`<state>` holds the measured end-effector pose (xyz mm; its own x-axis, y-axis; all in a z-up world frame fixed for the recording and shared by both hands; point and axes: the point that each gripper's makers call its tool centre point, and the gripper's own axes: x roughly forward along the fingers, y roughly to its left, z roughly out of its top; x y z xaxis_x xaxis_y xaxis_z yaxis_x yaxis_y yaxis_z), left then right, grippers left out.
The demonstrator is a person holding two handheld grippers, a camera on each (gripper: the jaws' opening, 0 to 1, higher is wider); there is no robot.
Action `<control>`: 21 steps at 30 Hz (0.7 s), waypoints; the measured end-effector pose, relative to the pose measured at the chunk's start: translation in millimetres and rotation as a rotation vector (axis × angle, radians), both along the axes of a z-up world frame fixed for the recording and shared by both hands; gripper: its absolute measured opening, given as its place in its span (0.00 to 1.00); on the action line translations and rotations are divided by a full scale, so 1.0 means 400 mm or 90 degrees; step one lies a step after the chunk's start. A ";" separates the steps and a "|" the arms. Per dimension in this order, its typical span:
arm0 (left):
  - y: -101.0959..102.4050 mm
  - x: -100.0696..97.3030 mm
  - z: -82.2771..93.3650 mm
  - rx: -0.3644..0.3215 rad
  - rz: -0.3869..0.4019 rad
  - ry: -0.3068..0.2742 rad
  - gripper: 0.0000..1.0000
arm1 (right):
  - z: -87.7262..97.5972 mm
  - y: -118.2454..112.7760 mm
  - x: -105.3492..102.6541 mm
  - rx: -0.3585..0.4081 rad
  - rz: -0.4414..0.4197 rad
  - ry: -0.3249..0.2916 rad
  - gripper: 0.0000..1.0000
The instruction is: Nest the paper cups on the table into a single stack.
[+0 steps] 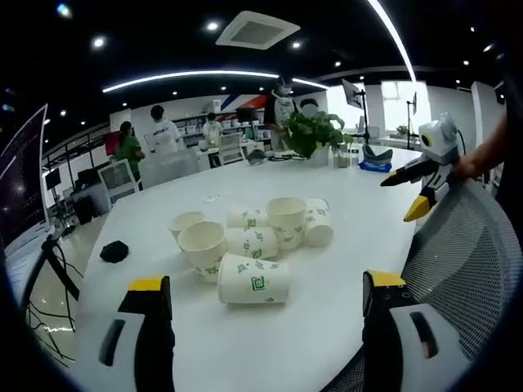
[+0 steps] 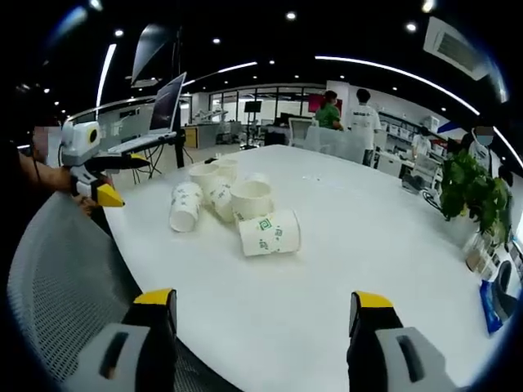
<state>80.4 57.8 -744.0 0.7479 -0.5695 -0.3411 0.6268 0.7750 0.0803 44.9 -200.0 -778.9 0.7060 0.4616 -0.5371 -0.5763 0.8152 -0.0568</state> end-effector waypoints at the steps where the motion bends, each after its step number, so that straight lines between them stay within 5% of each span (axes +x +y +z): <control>1: -0.001 0.000 0.001 -0.001 -0.001 -0.001 0.96 | -0.002 0.000 0.000 -0.003 0.002 0.001 0.88; 21: 0.005 0.004 0.003 -0.004 0.007 -0.006 0.97 | 0.009 -0.010 0.008 0.000 -0.017 -0.009 0.88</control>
<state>81.9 59.6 -742.7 0.7571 -0.5635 -0.3305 0.6177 0.7822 0.0814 48.1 -203.9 -775.2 0.7250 0.4431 -0.5272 -0.5539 0.8301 -0.0641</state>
